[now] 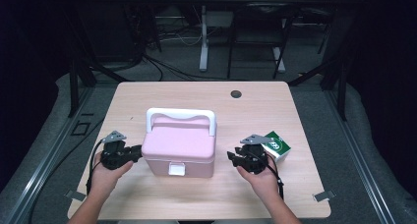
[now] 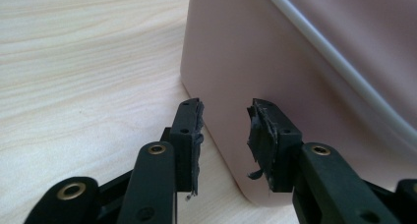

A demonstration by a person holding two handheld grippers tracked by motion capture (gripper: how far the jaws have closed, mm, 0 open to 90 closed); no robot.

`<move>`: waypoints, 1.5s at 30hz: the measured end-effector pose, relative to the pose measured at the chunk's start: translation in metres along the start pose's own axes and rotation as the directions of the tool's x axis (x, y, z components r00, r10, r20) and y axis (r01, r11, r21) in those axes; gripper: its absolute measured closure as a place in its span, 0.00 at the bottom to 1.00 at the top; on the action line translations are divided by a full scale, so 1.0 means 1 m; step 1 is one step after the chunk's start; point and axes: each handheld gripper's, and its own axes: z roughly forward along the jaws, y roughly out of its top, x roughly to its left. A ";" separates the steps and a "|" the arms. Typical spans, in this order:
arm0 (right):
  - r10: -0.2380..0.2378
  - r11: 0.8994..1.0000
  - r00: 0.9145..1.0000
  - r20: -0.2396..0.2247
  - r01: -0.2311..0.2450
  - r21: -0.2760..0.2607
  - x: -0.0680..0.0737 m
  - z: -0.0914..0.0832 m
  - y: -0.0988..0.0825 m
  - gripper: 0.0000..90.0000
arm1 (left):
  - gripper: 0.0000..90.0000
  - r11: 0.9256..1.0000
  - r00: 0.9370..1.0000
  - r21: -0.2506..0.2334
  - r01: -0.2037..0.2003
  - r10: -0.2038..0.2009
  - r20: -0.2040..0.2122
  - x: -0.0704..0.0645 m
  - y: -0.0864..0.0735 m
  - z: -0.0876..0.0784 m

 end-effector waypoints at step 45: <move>-0.003 0.998 0.999 -0.046 0.001 -0.061 0.018 0.014 -0.002 0.86 | 0.94 0.999 0.998 -0.036 -0.029 0.031 0.050 -0.022 -0.009 0.001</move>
